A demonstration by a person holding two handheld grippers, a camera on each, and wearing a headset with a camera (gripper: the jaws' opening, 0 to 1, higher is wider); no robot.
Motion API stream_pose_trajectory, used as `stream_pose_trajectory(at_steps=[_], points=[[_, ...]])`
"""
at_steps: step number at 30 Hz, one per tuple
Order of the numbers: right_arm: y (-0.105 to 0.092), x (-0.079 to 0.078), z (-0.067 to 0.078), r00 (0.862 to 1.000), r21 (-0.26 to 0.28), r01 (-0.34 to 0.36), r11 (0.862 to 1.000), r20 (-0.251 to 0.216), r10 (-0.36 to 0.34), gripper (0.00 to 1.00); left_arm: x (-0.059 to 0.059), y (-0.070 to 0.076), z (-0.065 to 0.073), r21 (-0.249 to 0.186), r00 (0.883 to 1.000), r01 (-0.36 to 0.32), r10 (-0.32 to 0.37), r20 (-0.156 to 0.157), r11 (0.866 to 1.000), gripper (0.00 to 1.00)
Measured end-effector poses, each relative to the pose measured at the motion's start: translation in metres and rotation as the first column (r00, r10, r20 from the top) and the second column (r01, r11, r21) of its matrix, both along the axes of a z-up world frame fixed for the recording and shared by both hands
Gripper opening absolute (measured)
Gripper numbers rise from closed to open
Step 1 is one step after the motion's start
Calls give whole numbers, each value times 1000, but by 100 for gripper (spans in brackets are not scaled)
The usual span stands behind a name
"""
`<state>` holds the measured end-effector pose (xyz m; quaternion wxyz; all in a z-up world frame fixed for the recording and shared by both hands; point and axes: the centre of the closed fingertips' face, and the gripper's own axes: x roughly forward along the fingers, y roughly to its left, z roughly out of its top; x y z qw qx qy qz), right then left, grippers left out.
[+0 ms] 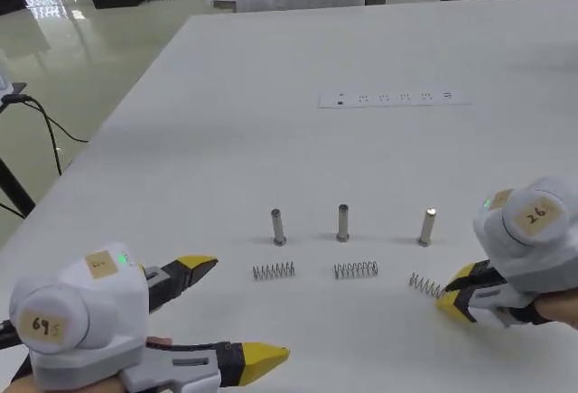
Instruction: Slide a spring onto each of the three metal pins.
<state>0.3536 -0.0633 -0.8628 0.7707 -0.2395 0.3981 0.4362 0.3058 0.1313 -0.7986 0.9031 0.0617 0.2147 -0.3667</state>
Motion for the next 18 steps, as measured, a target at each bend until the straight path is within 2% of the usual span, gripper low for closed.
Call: stream_pose_trajectory(at_steps=[8,14,18], points=[[0,0,0,1000,-6,19,1000,-12,-19,7,0,0,0,0,1000,3,-3,2,1000,79],[-3,1,0,1000,-35,7,999,6,-7,7,-1,-2,0,4,1000,14,-14,3,1000,79],[0,-2,2,1000,-16,2,1000,-5,-3,7,-1,-2,1,1,1000,17,-17,6,1000,78]])
